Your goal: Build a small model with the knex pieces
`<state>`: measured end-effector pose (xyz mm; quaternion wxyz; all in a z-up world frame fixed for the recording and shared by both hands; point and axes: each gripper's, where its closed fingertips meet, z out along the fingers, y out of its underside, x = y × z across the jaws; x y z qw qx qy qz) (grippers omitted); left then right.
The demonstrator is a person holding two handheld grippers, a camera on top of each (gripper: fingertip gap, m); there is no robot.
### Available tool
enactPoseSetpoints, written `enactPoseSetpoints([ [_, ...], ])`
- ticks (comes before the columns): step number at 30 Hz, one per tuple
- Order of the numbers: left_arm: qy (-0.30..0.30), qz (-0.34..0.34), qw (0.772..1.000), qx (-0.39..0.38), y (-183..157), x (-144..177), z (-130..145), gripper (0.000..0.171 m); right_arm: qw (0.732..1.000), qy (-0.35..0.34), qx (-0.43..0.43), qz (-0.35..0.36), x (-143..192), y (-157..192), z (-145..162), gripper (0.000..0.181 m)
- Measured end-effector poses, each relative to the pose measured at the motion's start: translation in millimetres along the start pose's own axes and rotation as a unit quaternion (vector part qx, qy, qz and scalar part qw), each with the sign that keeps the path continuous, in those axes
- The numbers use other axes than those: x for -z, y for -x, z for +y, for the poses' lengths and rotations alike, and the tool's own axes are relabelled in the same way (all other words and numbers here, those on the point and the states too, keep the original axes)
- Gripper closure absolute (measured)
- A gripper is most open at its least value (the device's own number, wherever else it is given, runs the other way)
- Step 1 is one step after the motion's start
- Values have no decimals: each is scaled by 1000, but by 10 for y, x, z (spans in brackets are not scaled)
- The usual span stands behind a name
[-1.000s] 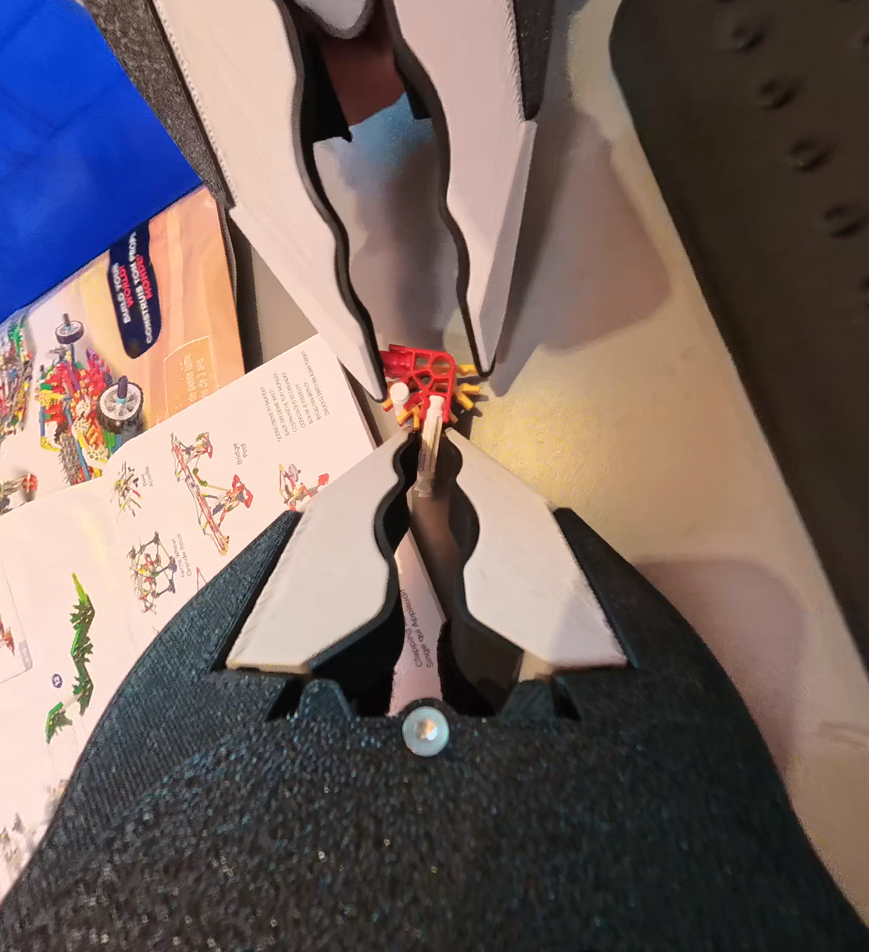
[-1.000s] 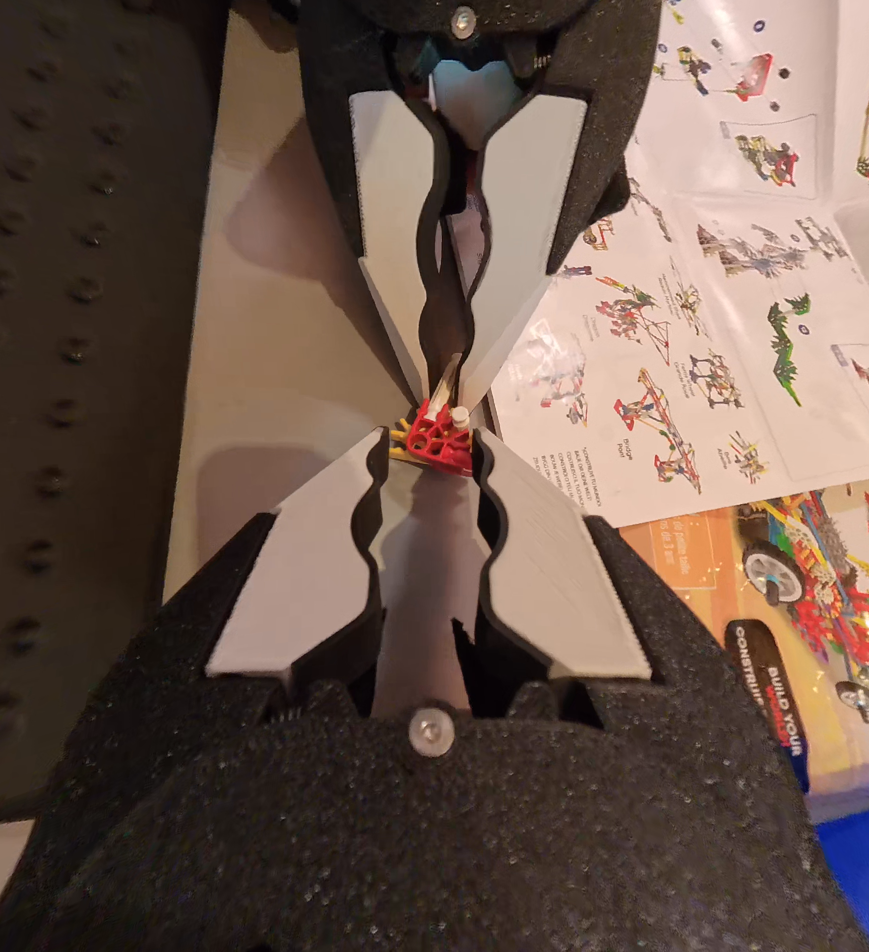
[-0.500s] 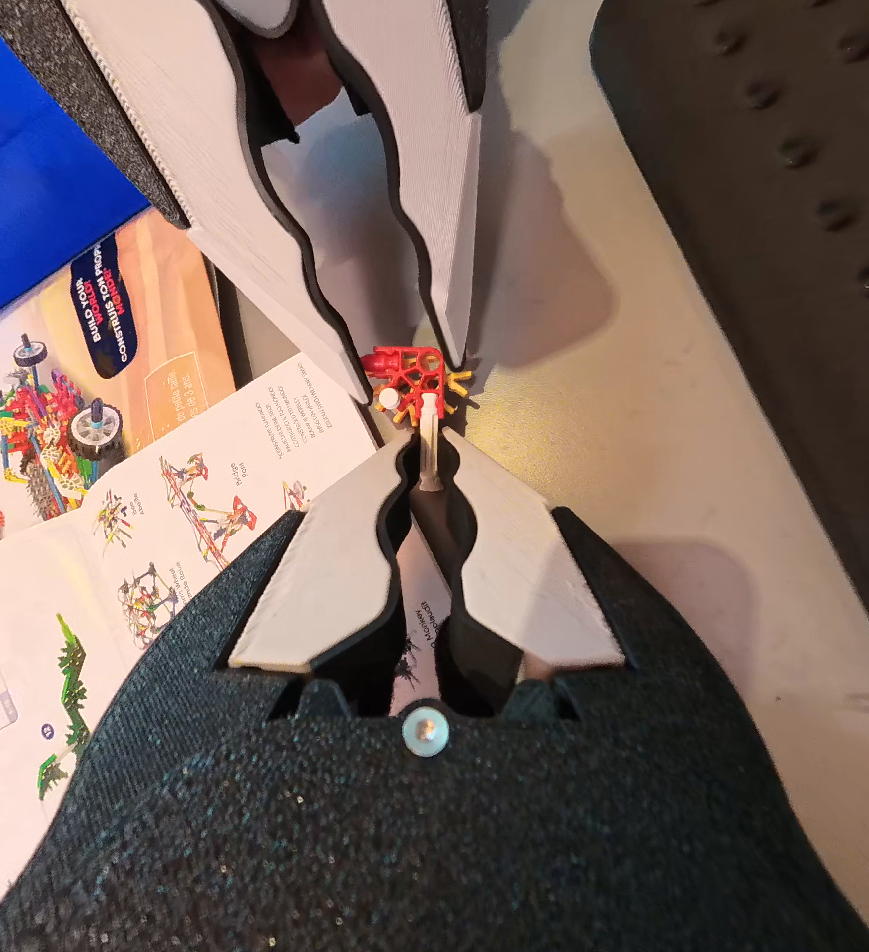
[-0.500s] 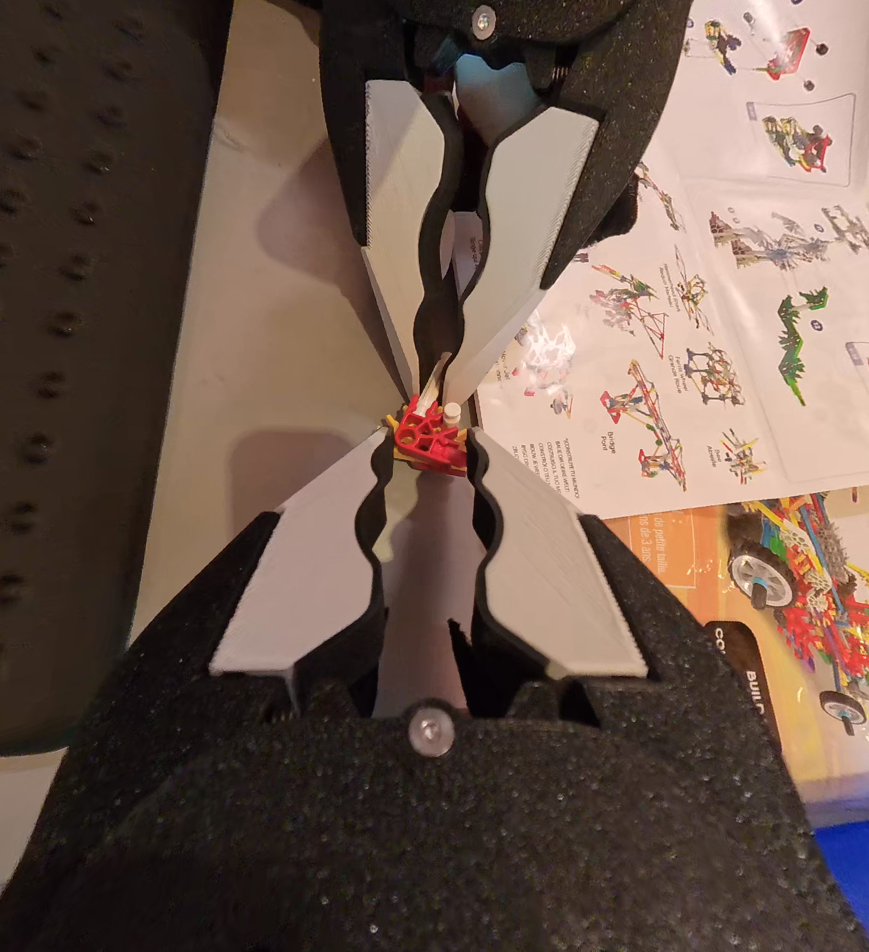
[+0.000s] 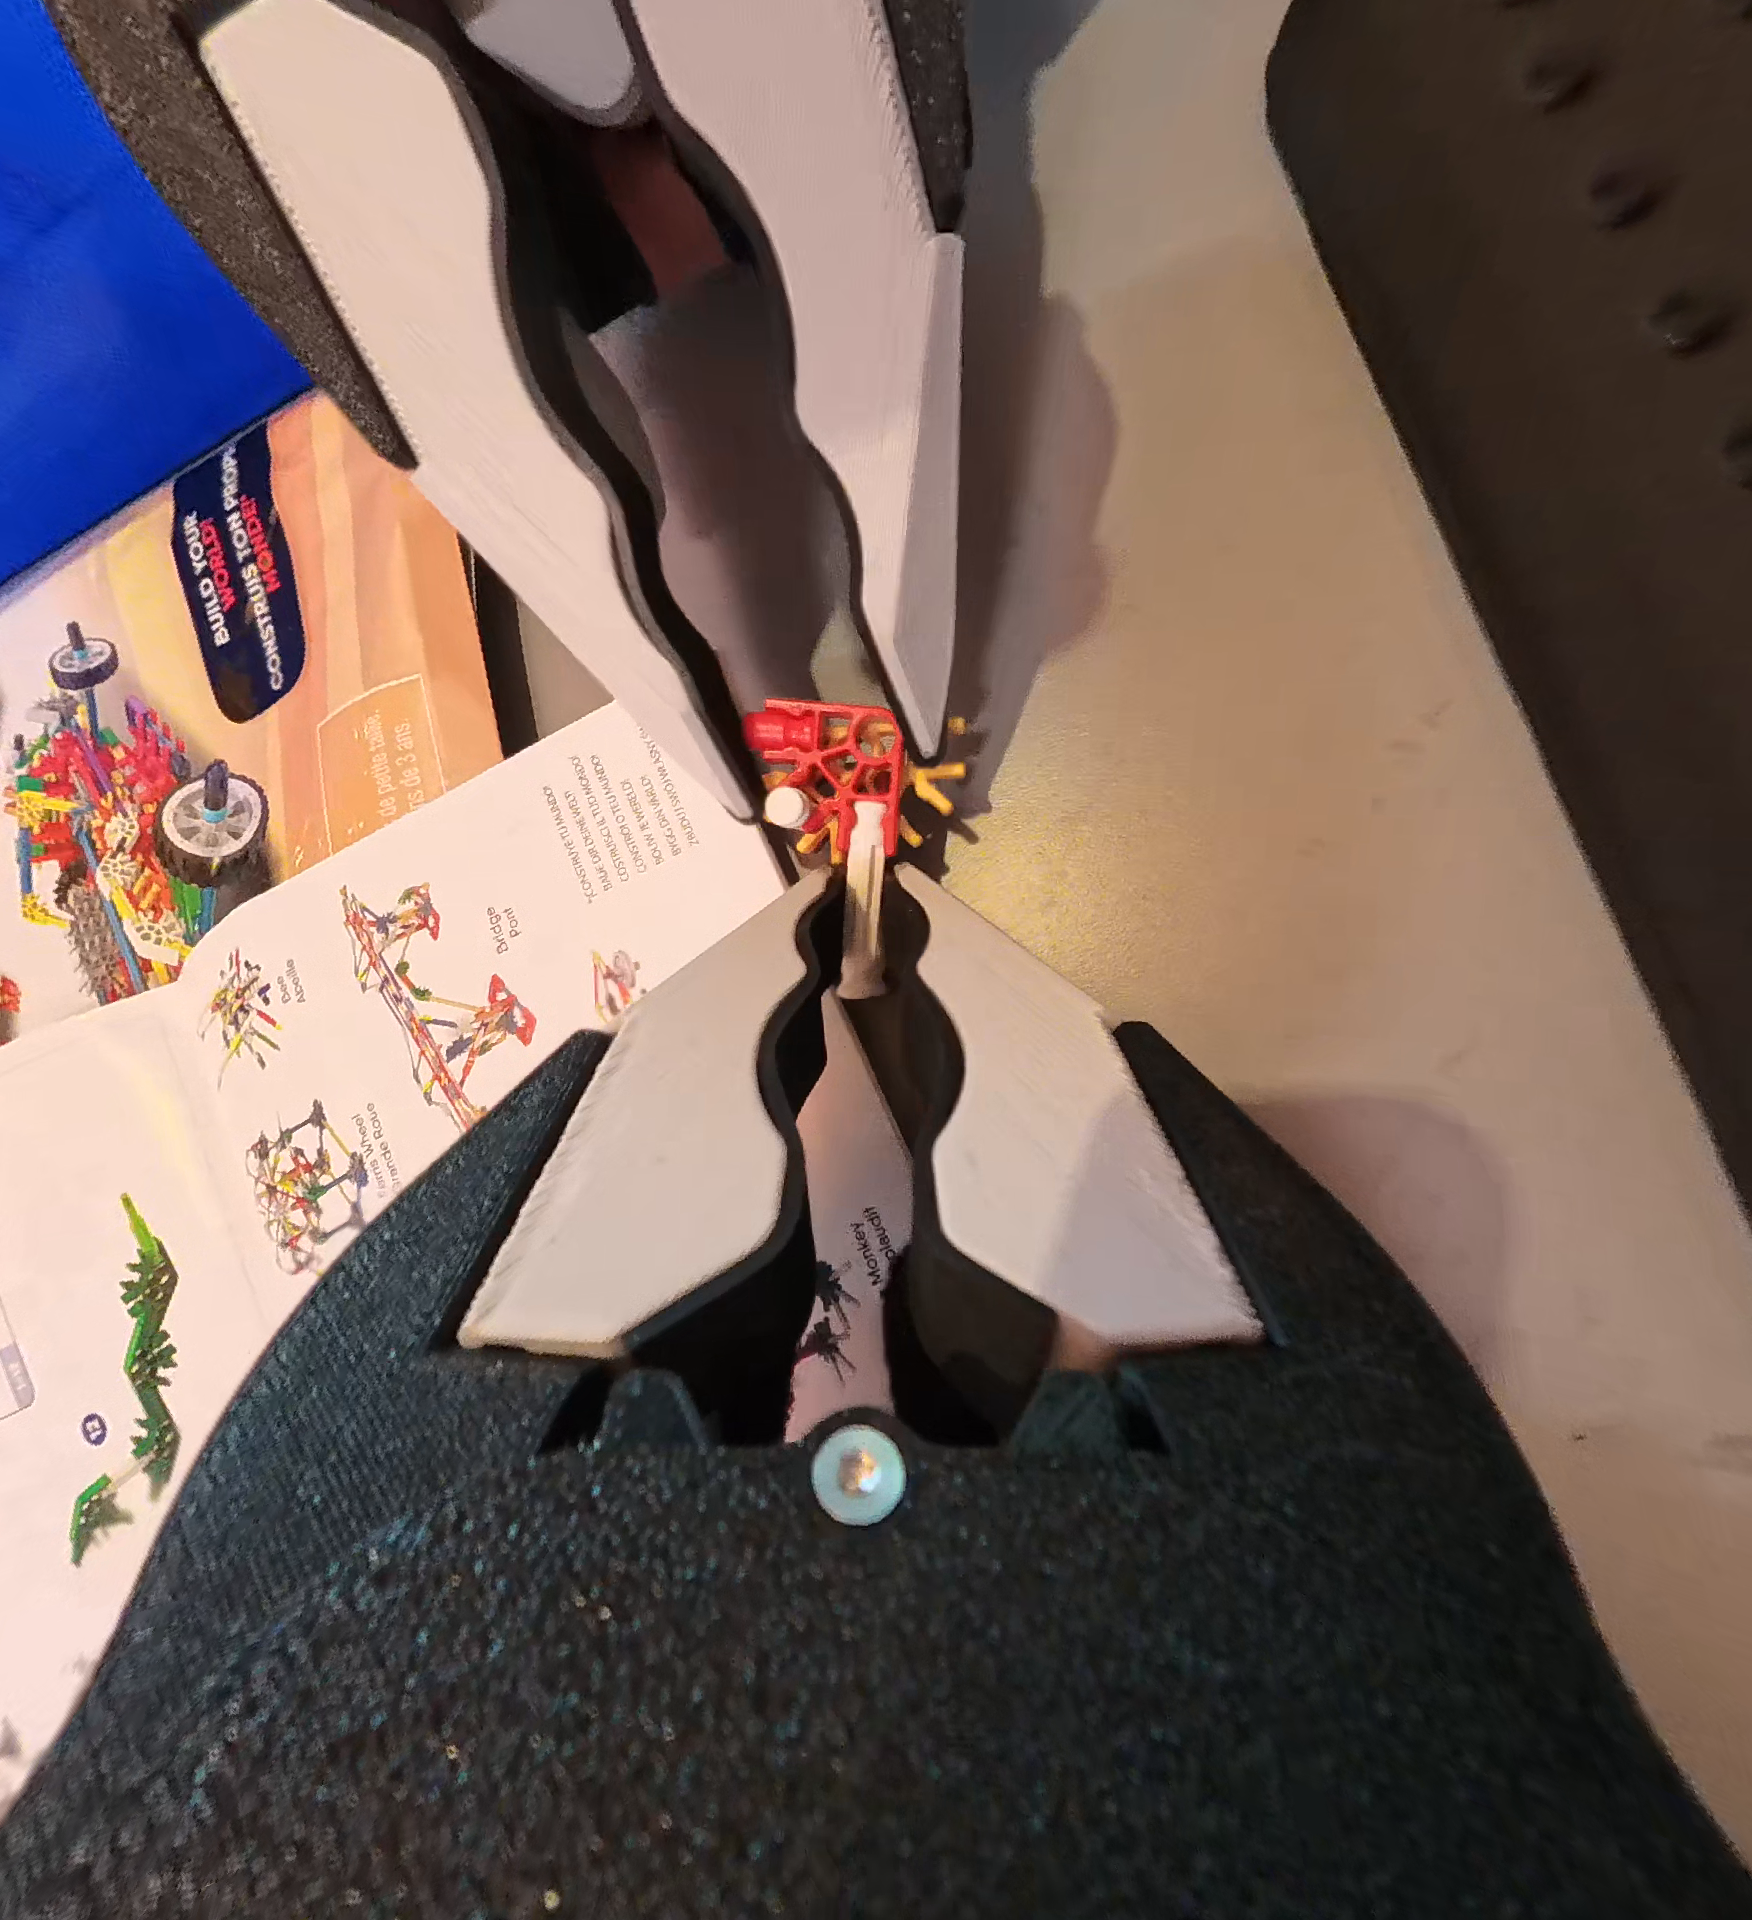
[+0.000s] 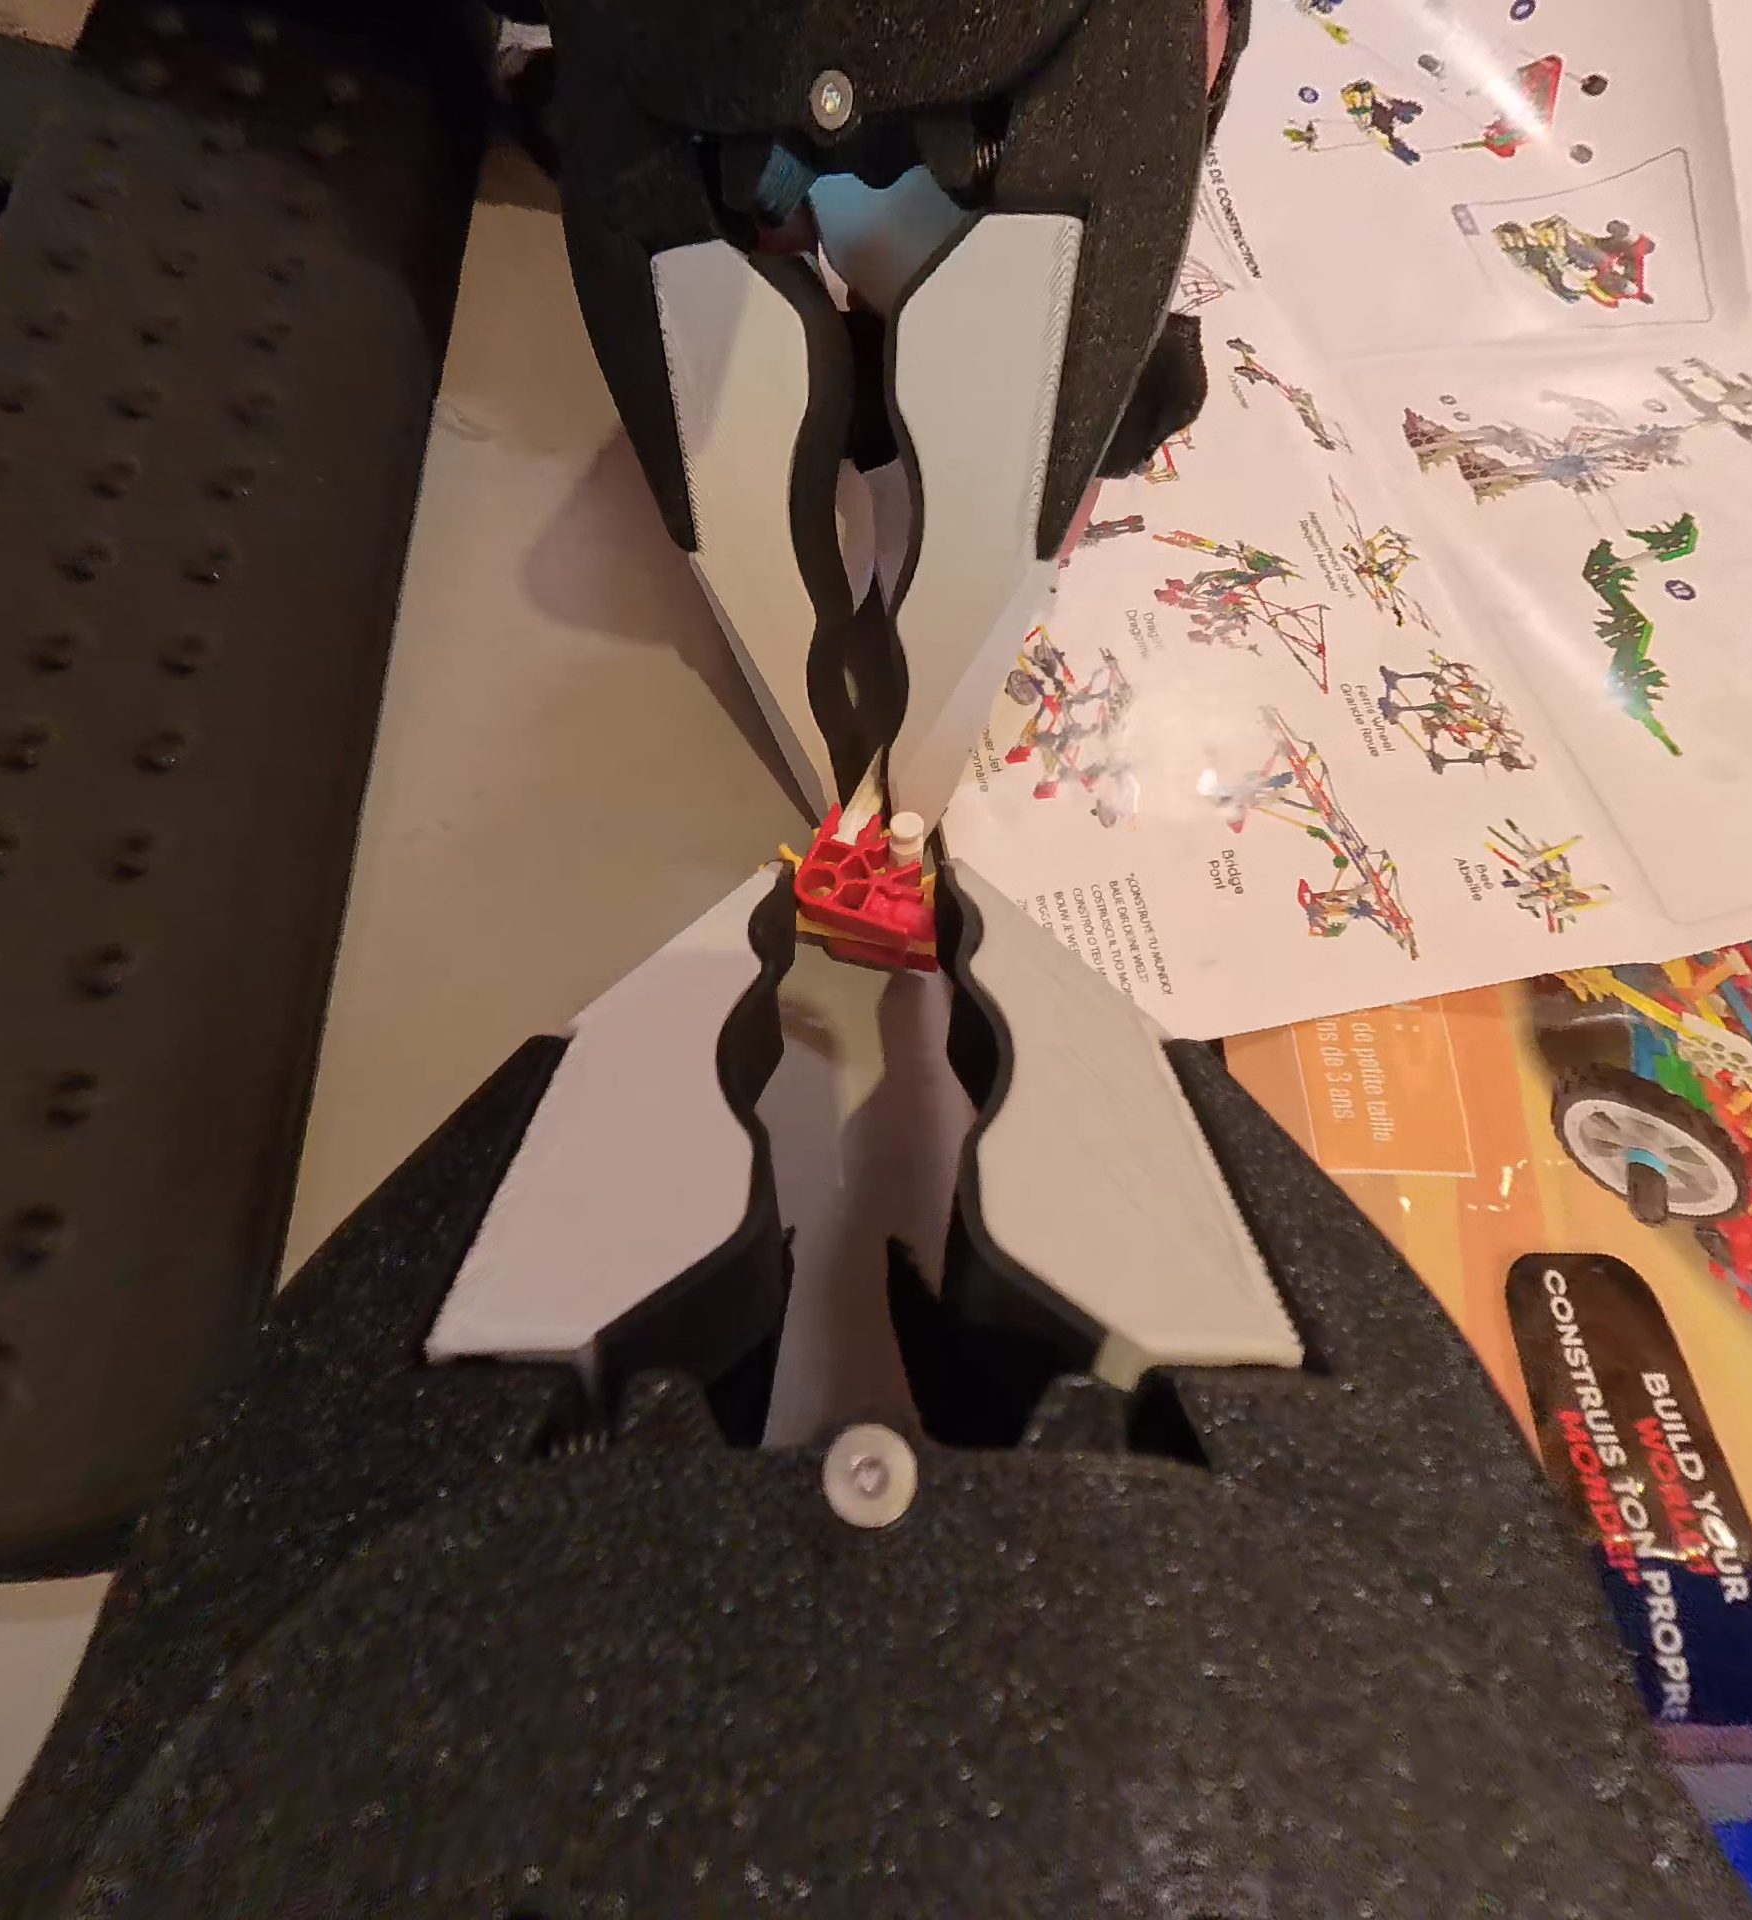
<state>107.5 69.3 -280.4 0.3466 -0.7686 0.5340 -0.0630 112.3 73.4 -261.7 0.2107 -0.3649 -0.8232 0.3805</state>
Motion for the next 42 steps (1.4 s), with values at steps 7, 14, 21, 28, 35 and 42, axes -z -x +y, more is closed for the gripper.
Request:
enactPoseSetpoints([
  [7,20,-56,998,13,109,24,13,161,1000,-3,-10,17,-9,-68,3,157],
  [14,47,-89,994,33,145,125,-7,141,1000,-8,-12,25,-32,-97,-8,158],
  [21,58,-72,992,87,113,40,32,143,1000,-10,-12,28,-48,-102,-18,158],
  [28,37,-27,990,136,72,16,9,150,999,-11,-17,25,-56,-111,-25,158],
  [35,48,-15,993,106,65,14,5,151,1000,-13,-16,24,-61,-120,-32,159],
  [42,58,-6,995,84,62,12,4,151,1000,-17,-19,12,-68,-129,-47,160],
])
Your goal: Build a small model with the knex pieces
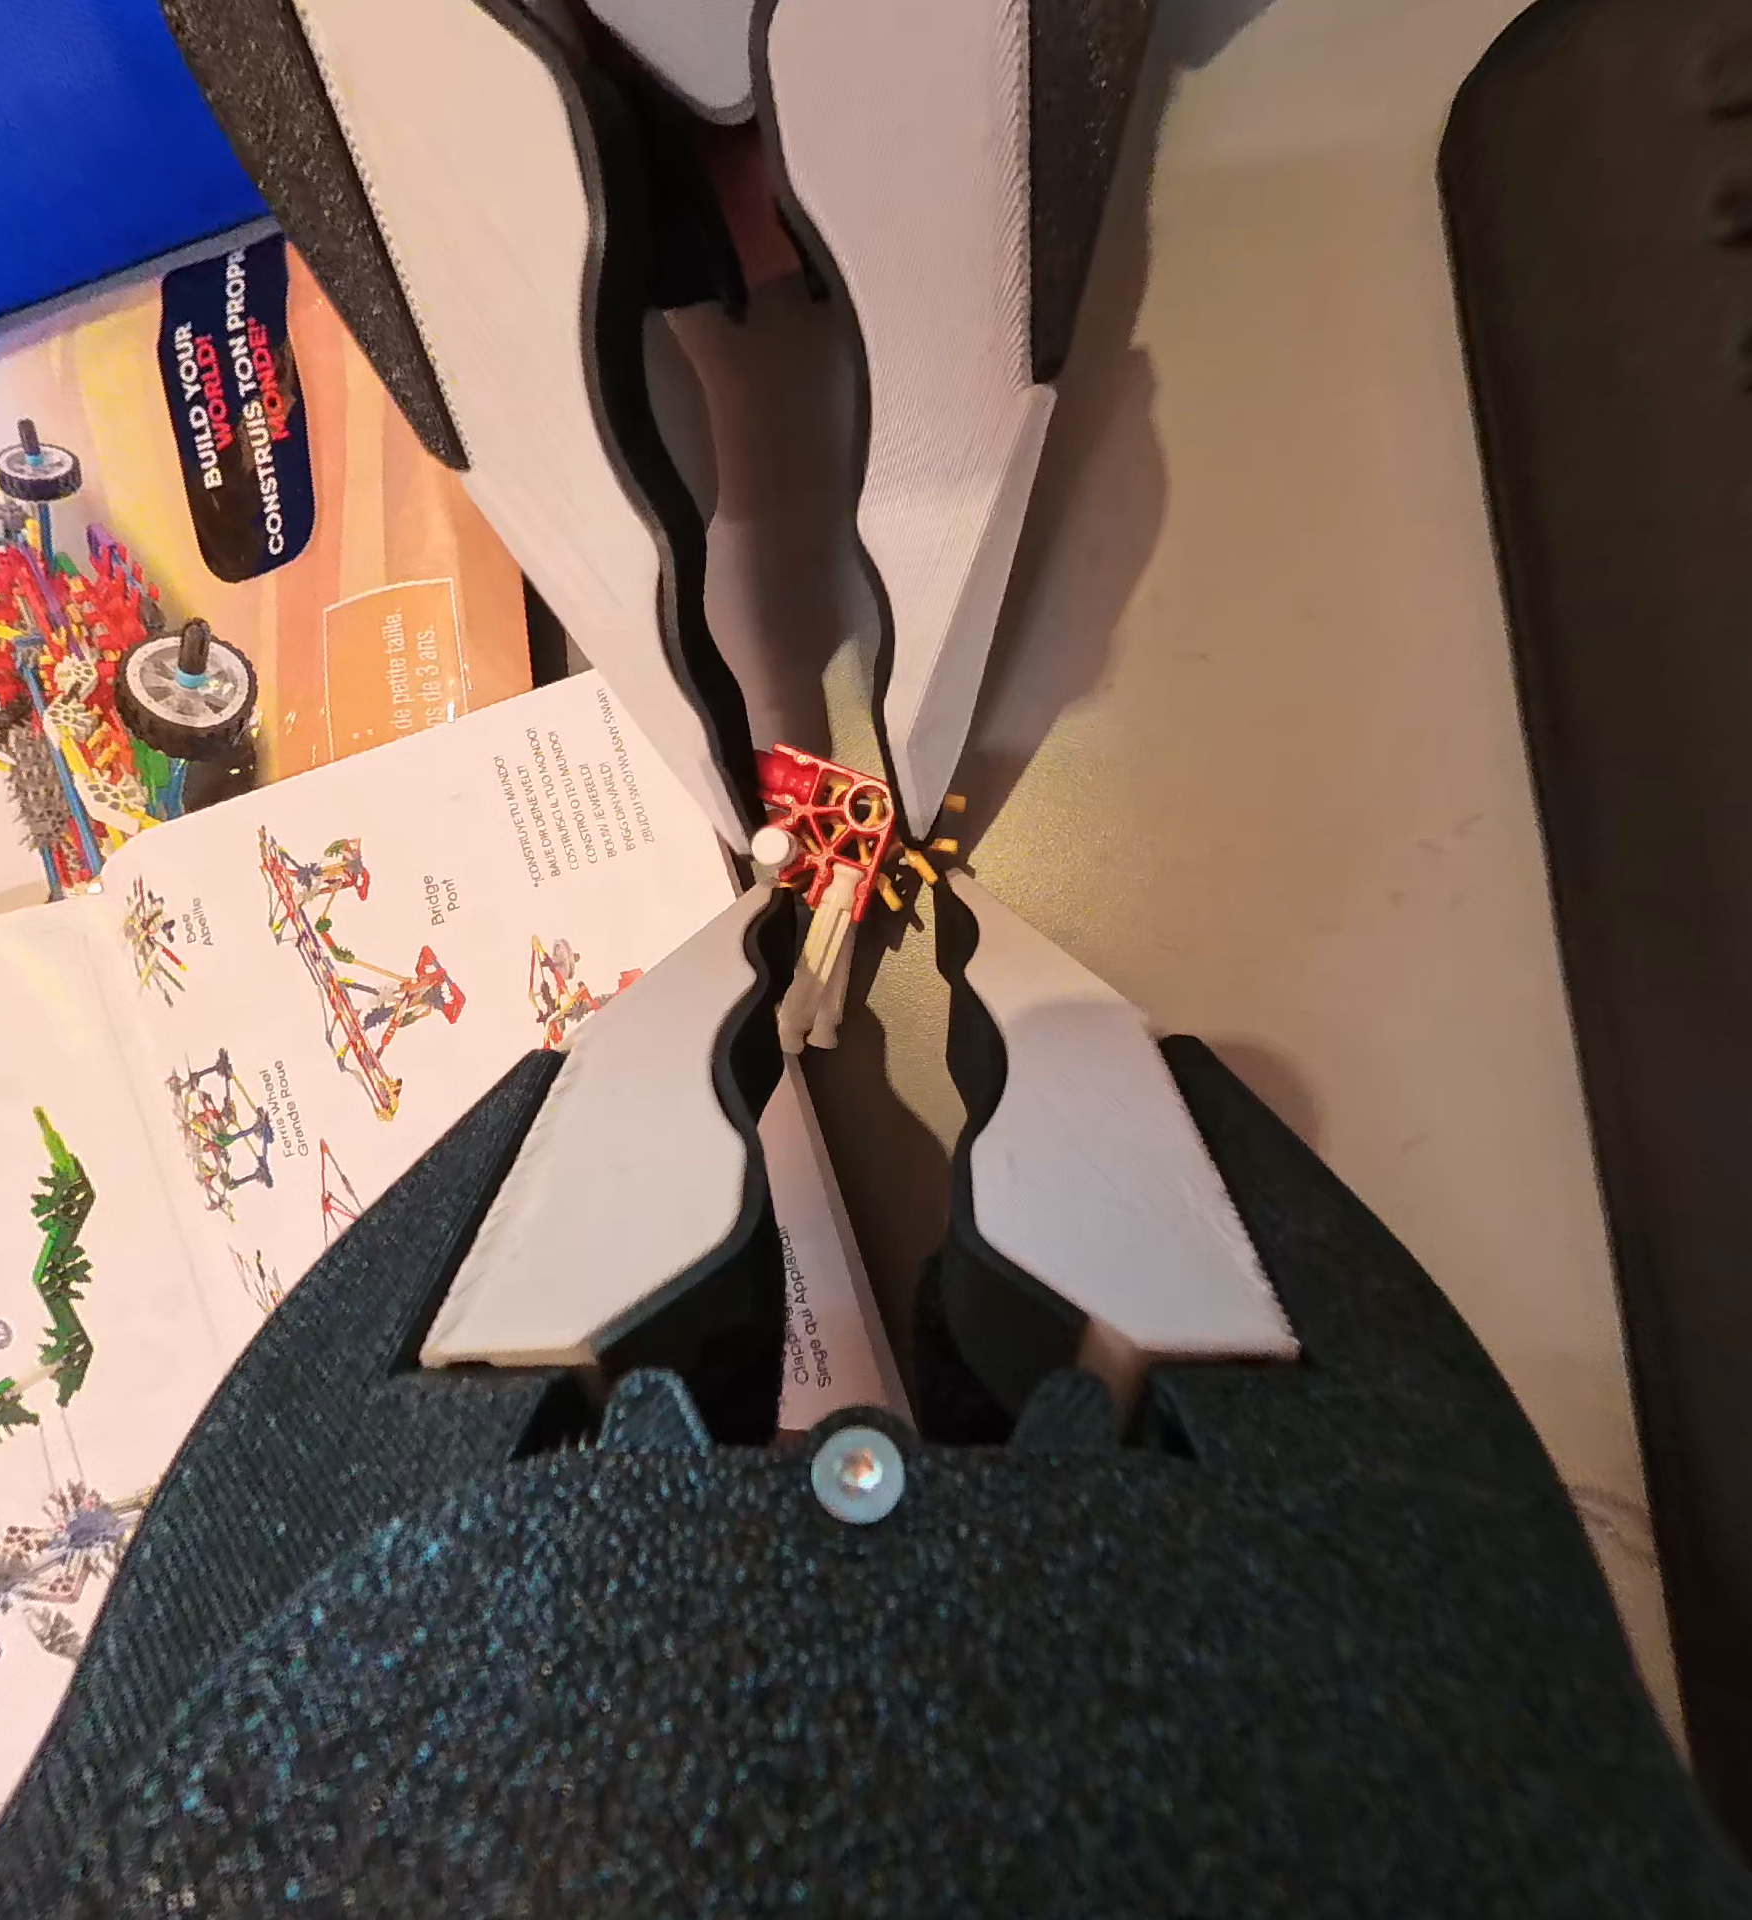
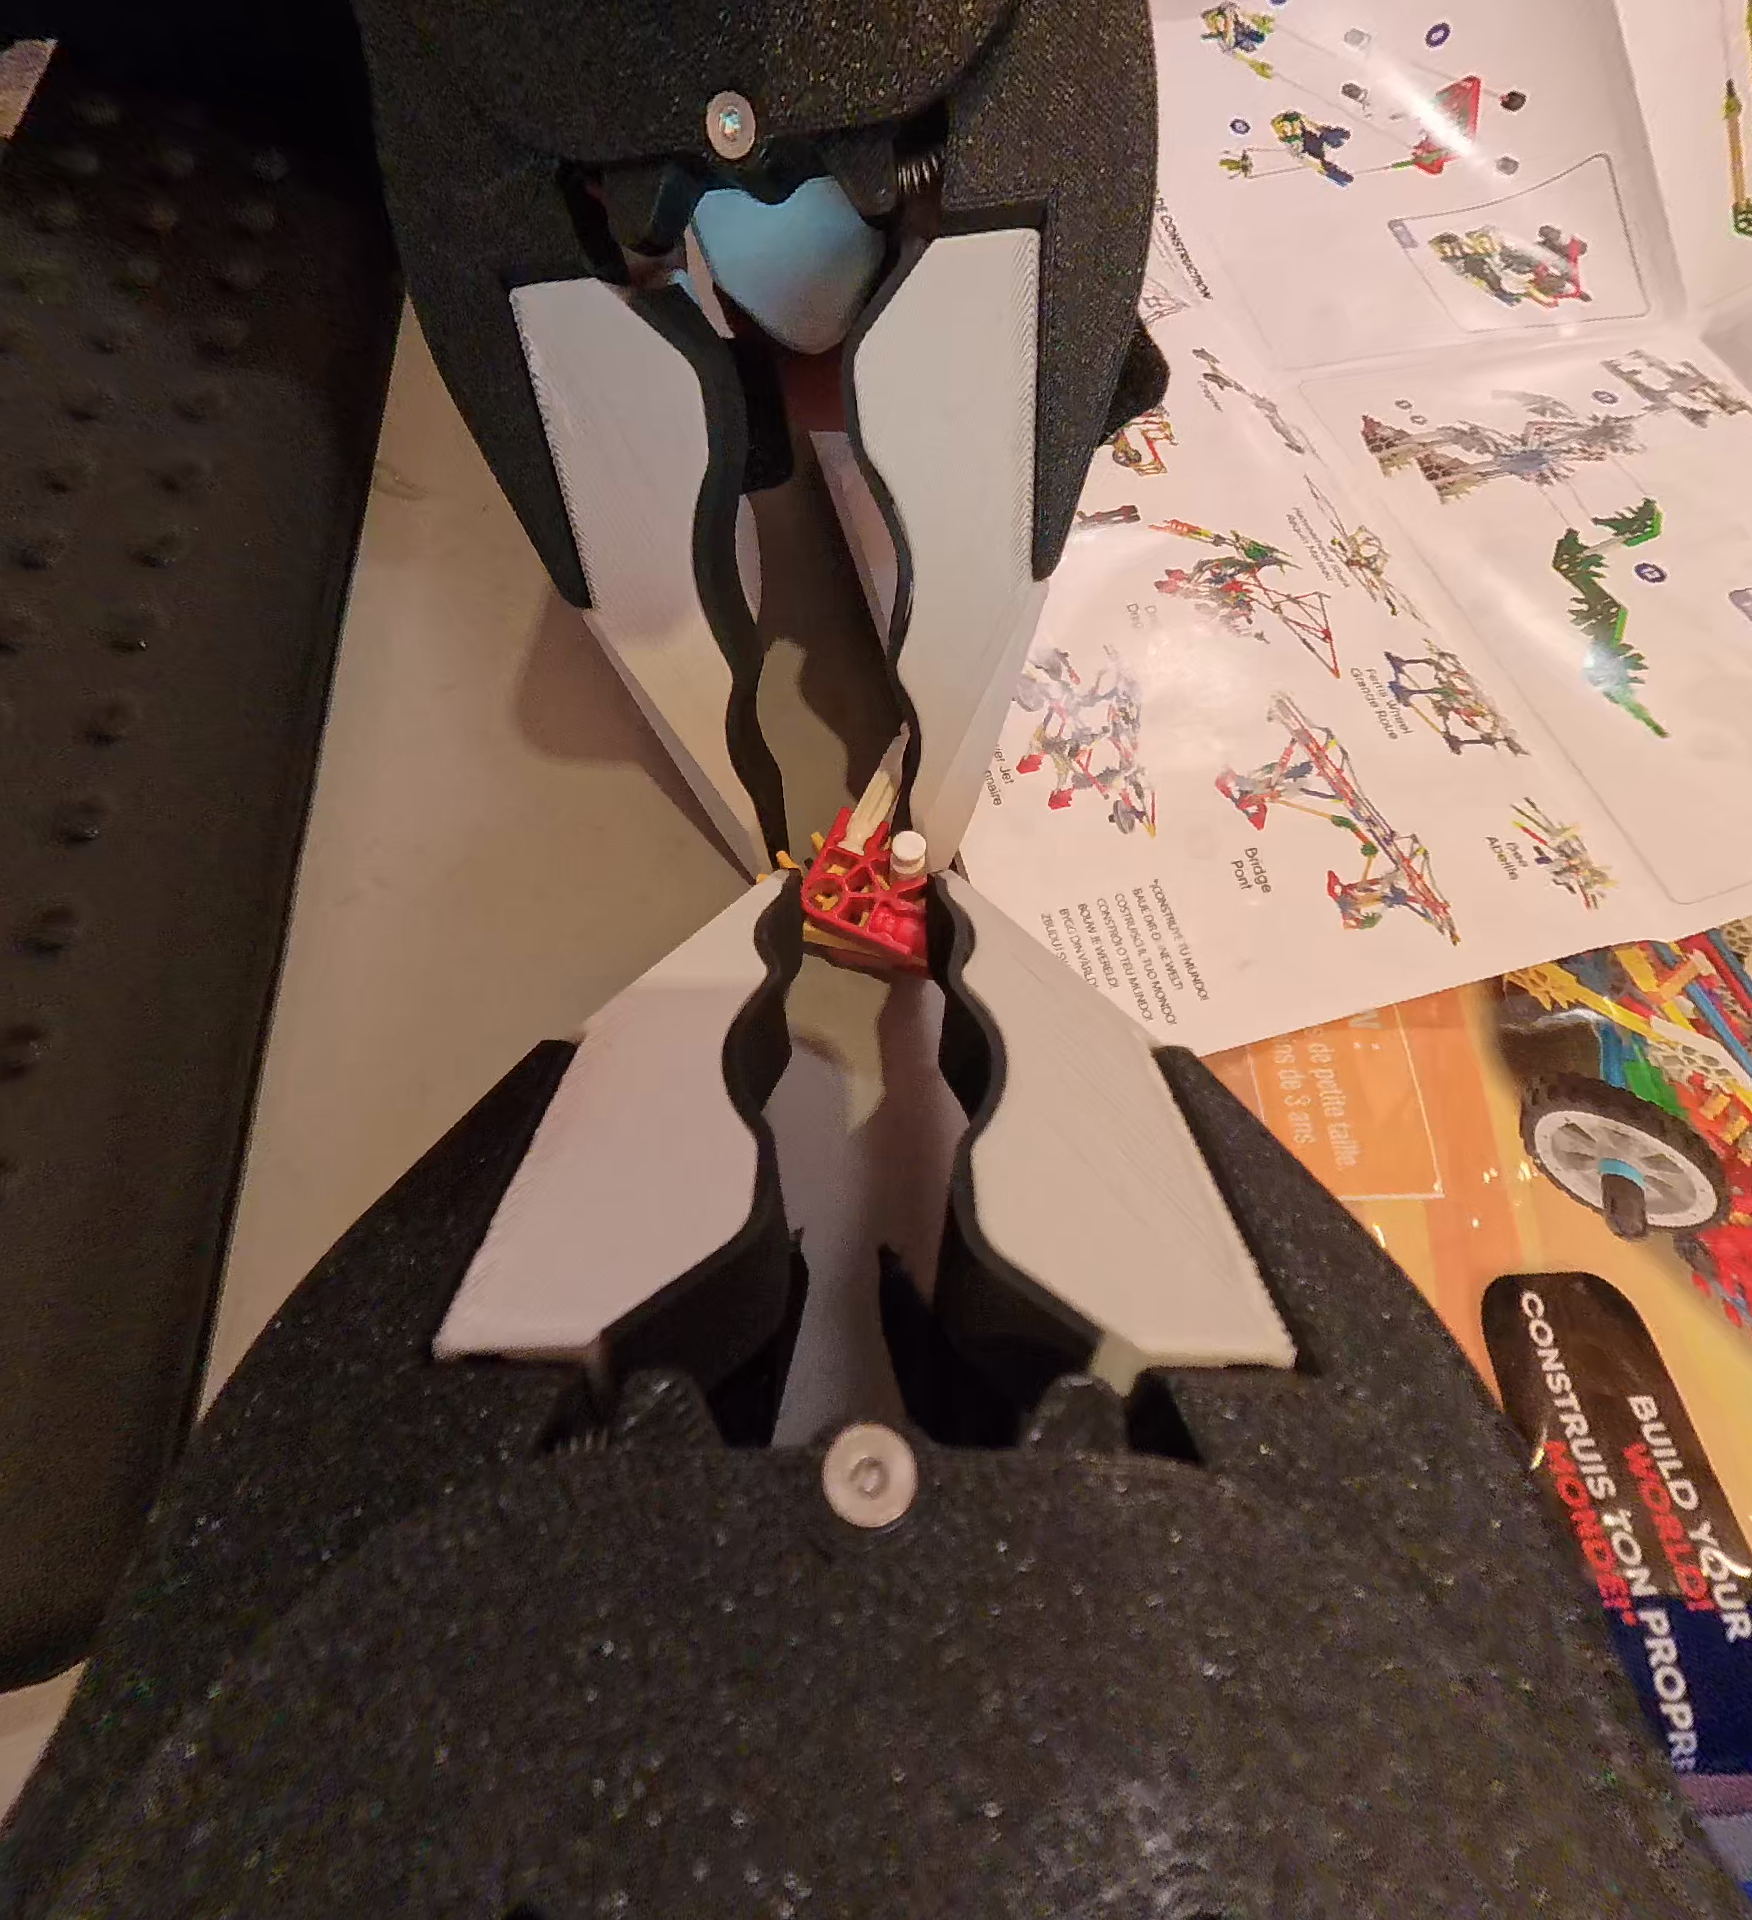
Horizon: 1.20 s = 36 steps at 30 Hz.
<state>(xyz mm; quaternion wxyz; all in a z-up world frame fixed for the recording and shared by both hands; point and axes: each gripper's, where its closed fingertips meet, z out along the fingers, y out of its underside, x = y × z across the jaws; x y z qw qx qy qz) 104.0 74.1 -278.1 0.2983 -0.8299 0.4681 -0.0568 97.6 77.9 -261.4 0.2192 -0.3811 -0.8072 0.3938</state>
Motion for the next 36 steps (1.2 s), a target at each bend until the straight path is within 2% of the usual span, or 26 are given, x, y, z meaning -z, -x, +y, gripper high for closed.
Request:
enactPoseSetpoints([
  [10,-9,7,1000,-9,-5,-5,6,152,1000,-7,-3,-10,-33,-1,-49,161],
  [16,7,-7,1000,-27,-8,-6,11,152,1000,-4,0,-15,-65,14,-60,160],
  [18,14,-12,999,-34,-9,-4,26,152,1000,-3,5,-7,-63,22,-56,160],
  [21,-13,5,999,-29,-8,-10,21,150,1000,1,-18,-1,-33,26,-29,158],
  [36,-17,7,999,-45,-14,-13,1,153,998,27,21,54,113,4,27,154],
])
